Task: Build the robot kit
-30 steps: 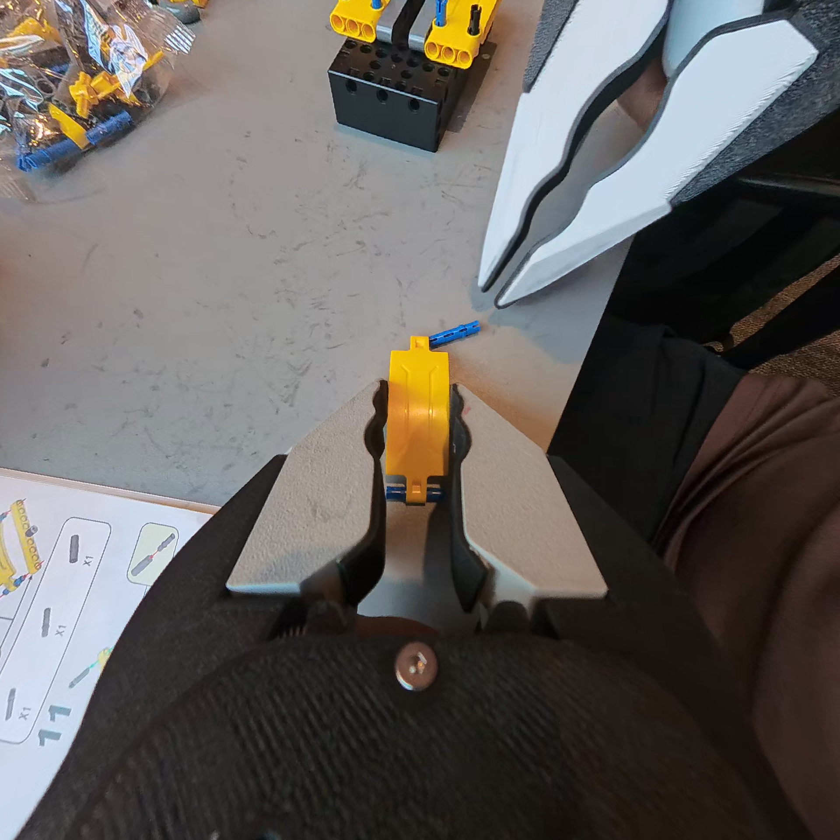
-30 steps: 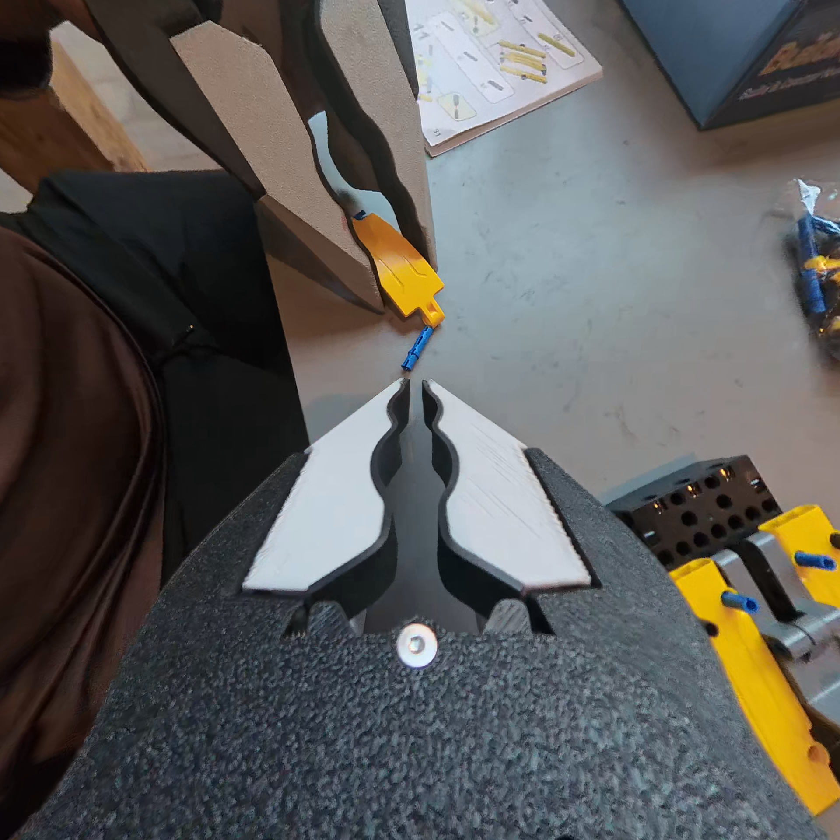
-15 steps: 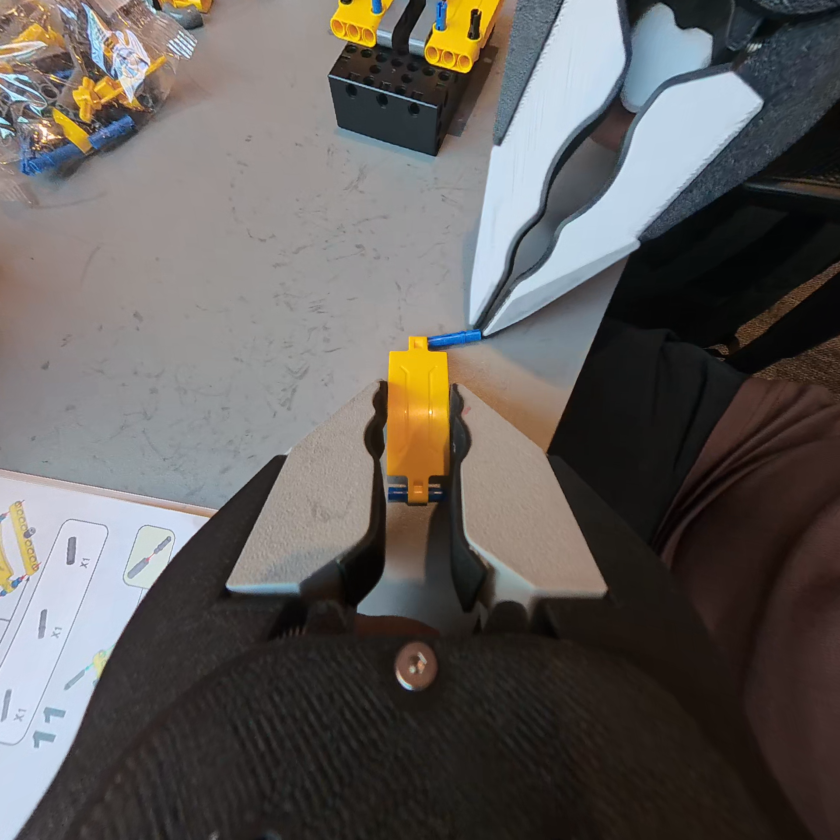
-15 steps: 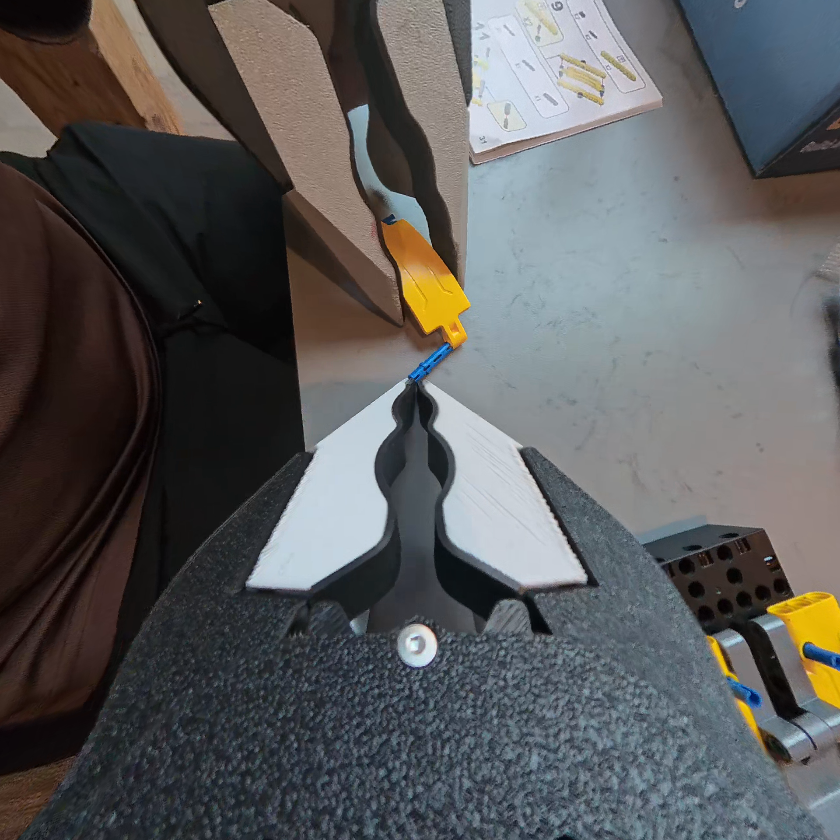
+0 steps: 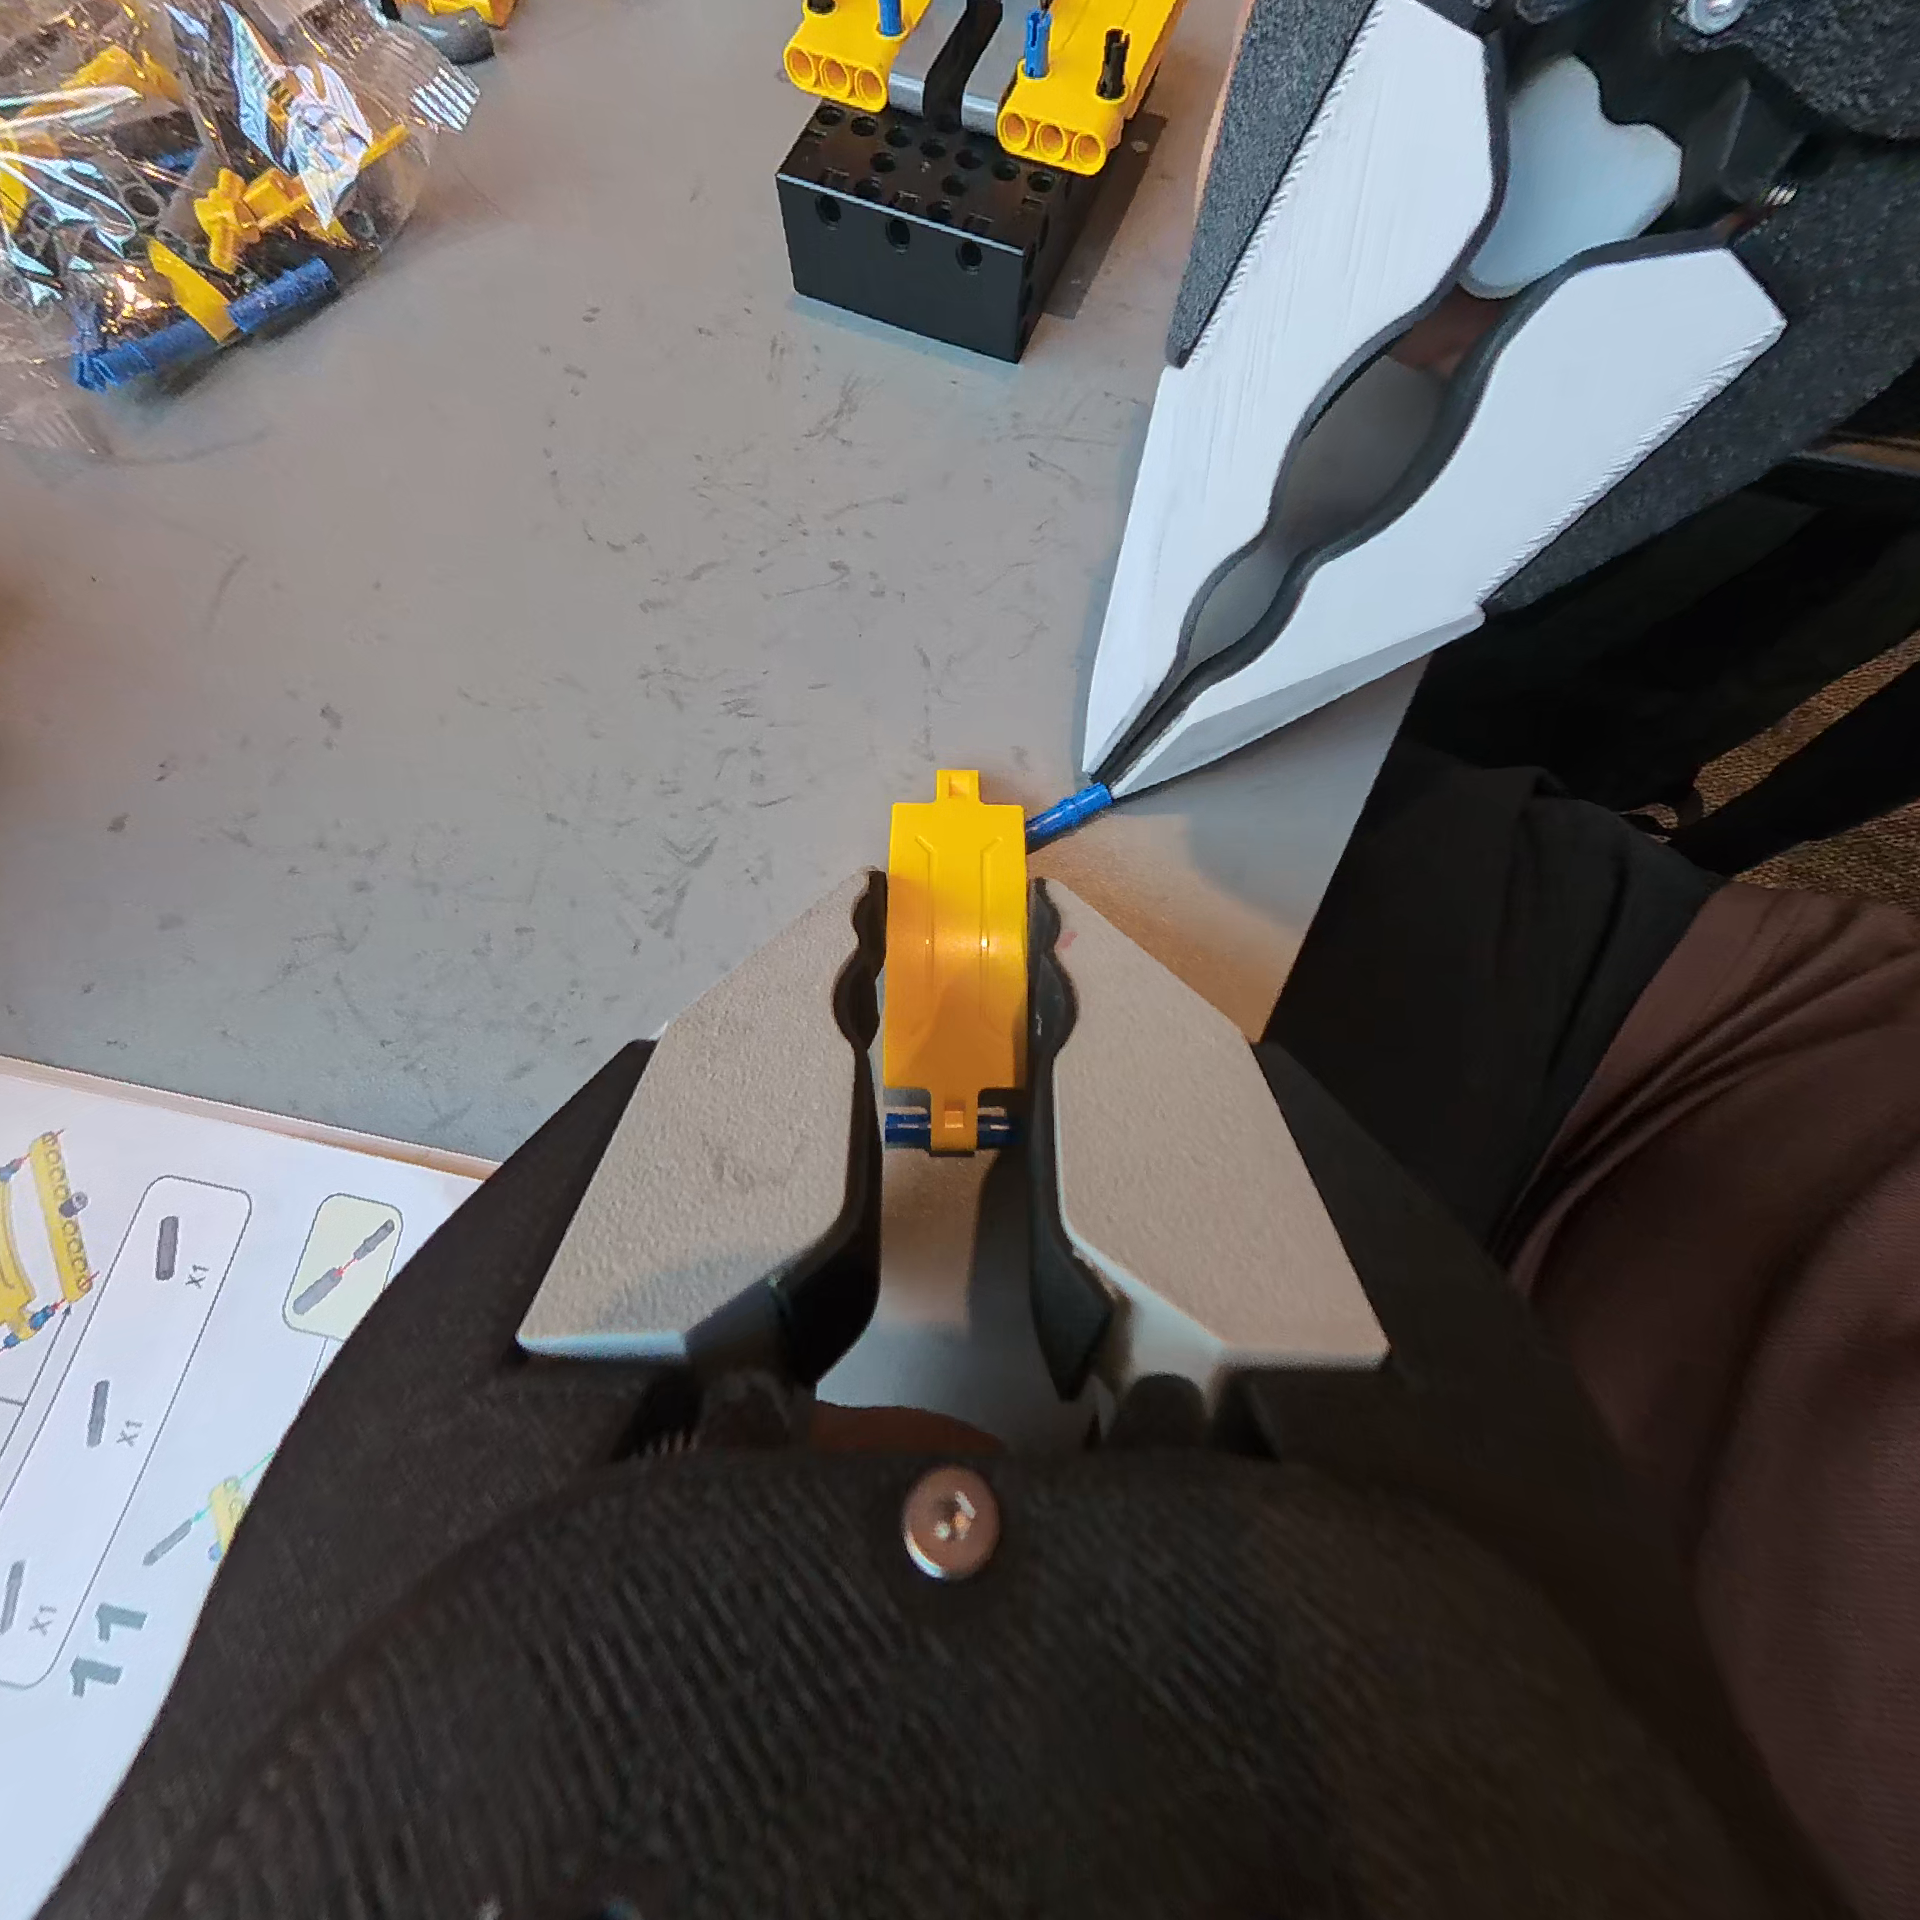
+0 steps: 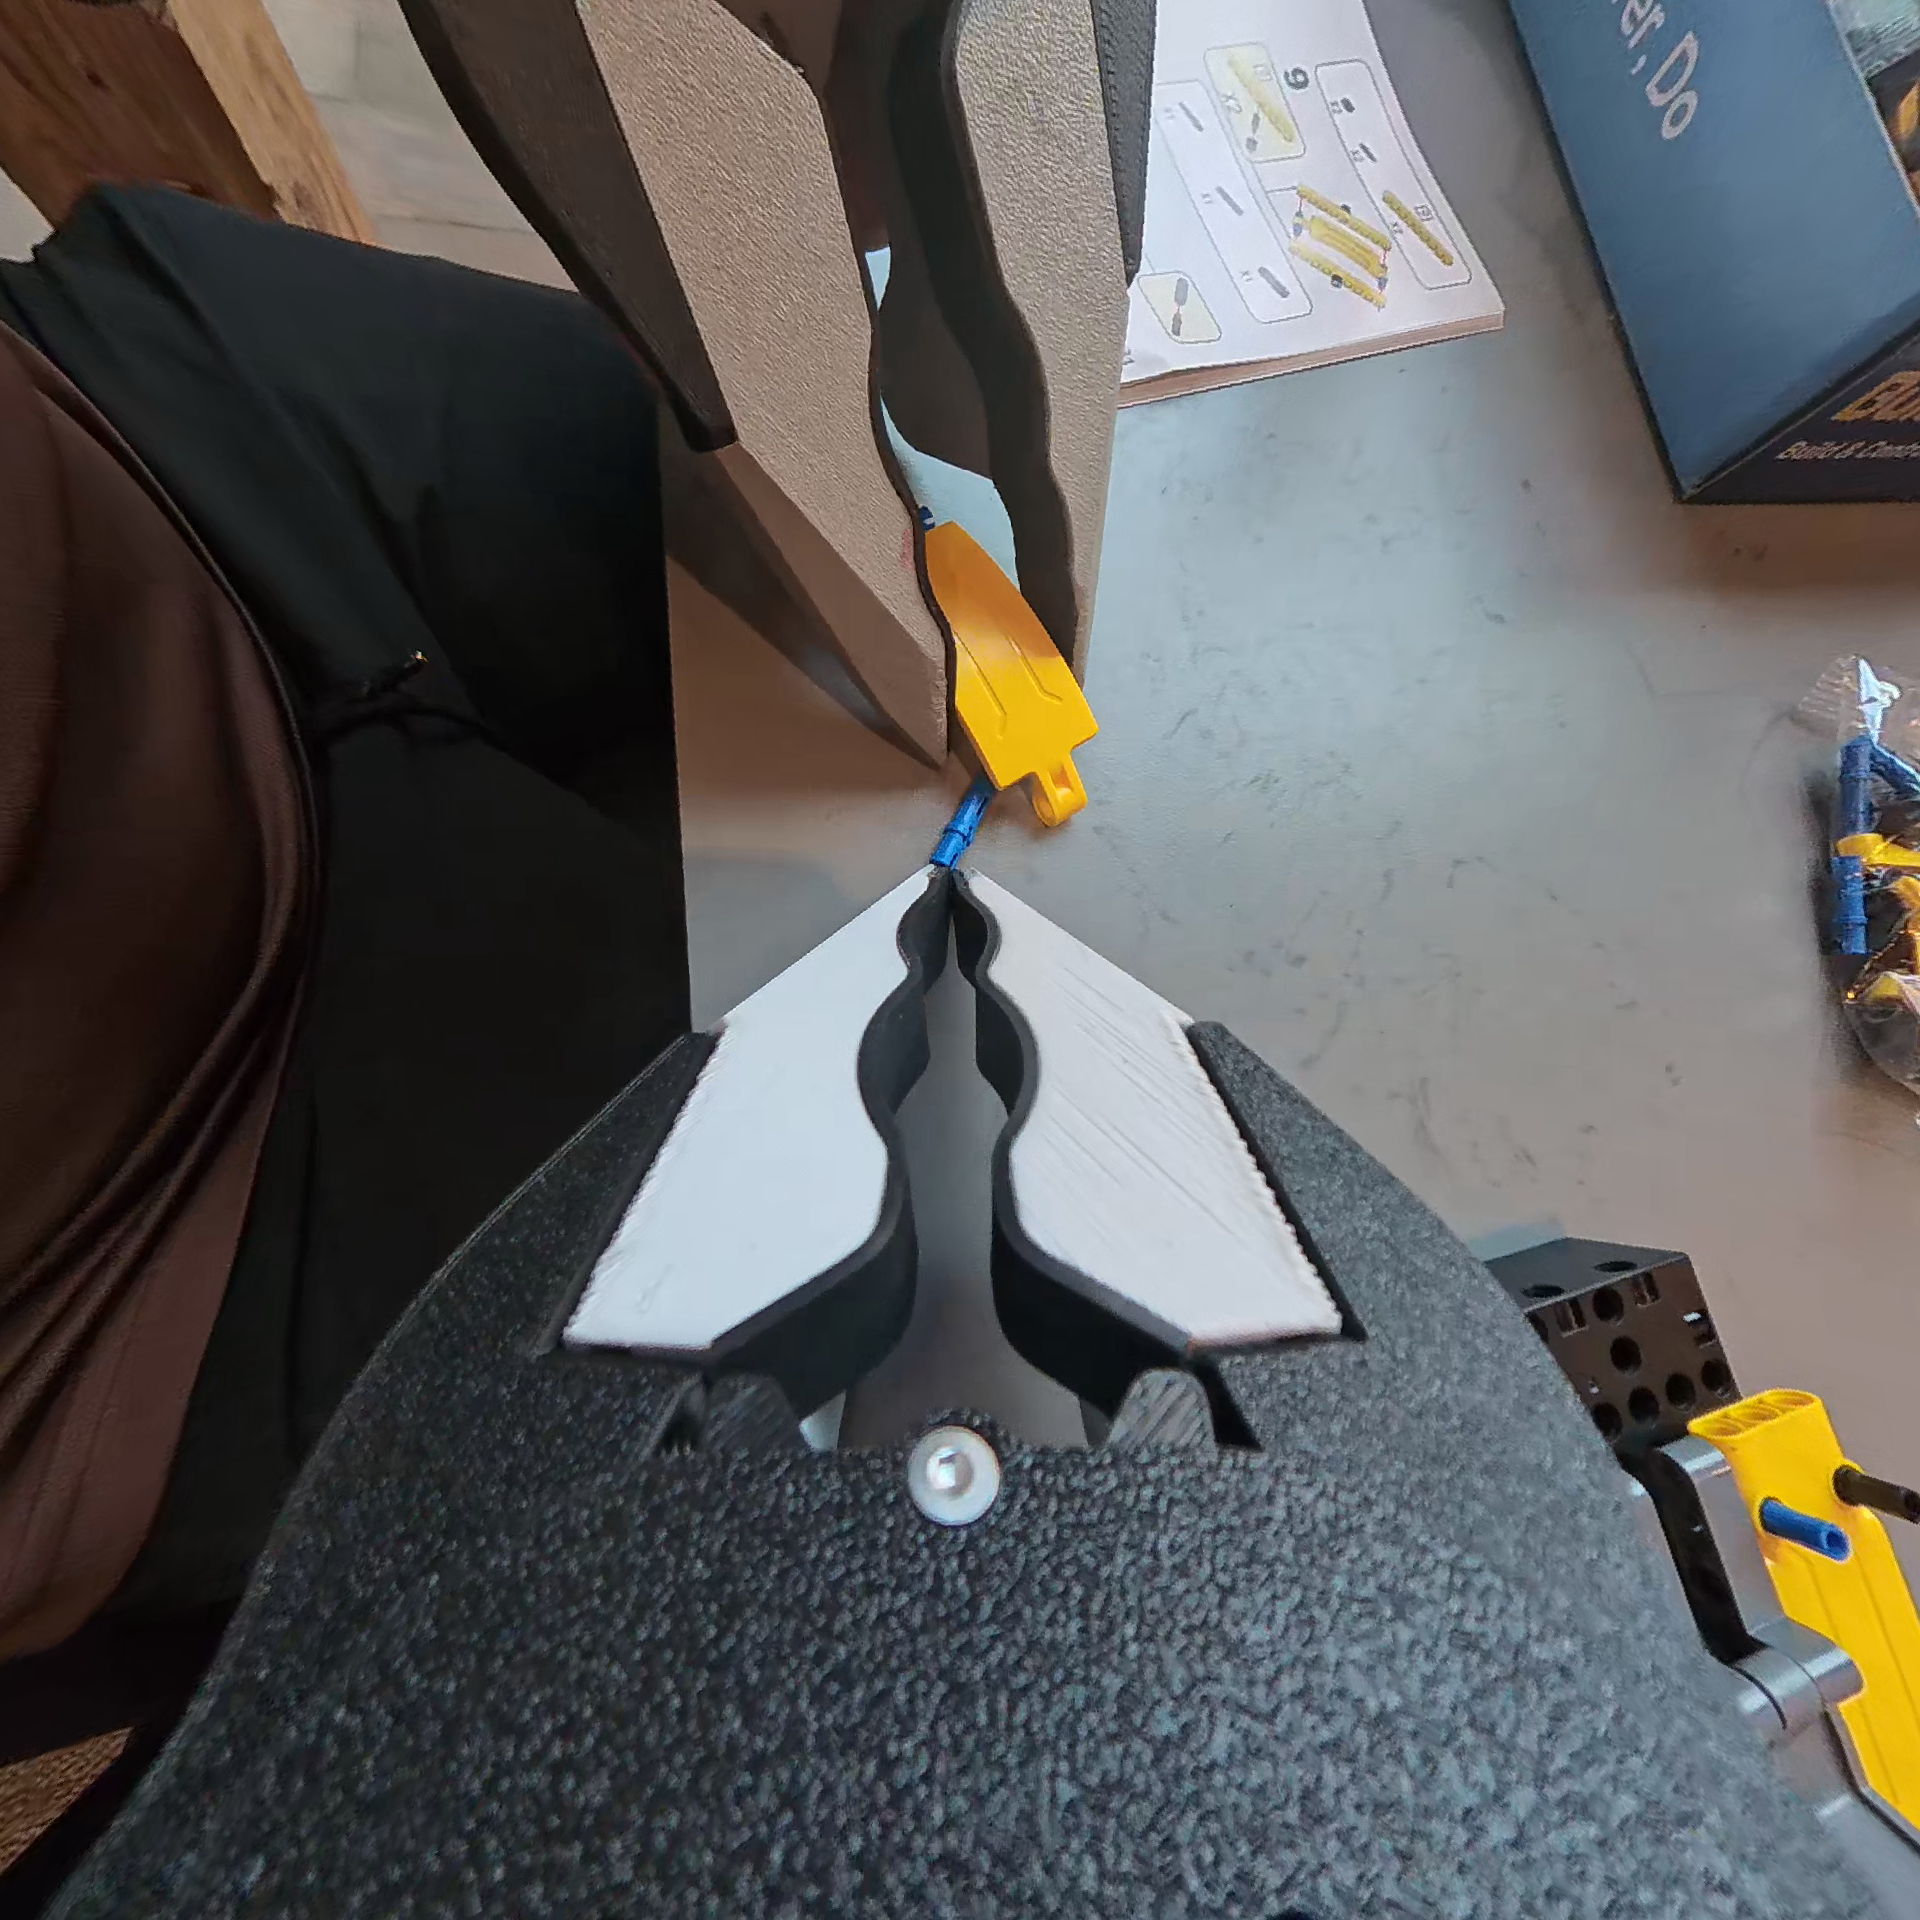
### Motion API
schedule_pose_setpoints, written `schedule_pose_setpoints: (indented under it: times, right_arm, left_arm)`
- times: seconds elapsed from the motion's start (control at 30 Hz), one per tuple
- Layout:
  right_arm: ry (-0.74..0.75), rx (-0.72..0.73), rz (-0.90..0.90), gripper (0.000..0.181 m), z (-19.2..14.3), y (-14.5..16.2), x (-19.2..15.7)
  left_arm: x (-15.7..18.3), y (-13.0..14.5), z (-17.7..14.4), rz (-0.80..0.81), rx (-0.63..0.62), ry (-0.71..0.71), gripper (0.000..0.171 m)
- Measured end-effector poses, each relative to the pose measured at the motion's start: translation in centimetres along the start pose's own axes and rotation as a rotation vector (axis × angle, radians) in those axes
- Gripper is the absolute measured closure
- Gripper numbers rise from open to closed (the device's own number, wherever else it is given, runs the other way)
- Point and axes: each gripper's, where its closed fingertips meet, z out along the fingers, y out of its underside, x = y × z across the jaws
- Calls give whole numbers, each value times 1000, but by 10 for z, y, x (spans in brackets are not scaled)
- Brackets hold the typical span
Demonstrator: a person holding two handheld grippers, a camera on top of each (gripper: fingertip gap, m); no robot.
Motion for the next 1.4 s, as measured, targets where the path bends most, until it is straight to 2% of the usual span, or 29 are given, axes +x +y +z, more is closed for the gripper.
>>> schedule_pose_setpoints:
  times: [0.17,0.33,0.57,0.63,0.7,0.8,0.97,1.1,1.4]
  right_arm:
    - [16,-11,32,181,1,0,1]
    - [16,-13,24,169,-4,-2,-3]
    - [-12,25,211,166,-1,-8,-3]
    - [18,-14,279,165,4,-3,2]
    - [26,-15,320,177,5,-3,2]
    - [53,-7,363,177,7,-5,0]
    - [139,41,534,178,10,-7,8]
    - [237,47,583,178,10,-6,15]
    - [299,41,612,178,11,-7,18]
  left_arm:
    - [-1,0,0,-11,0,2,148]
    - [-9,2,-3,-59,1,-11,148]
    - [-15,5,-6,-69,-2,-28,148]
    - [-15,5,-6,-65,-3,-31,148]
    - [-15,5,-6,-68,-2,-30,148]
    - [-15,5,-6,-61,-4,-37,148]
    - [-13,5,-6,-61,-6,-34,148]
    - [-12,5,-6,-74,-7,-35,148]
    - [-12,3,-5,-99,-4,-53,148]
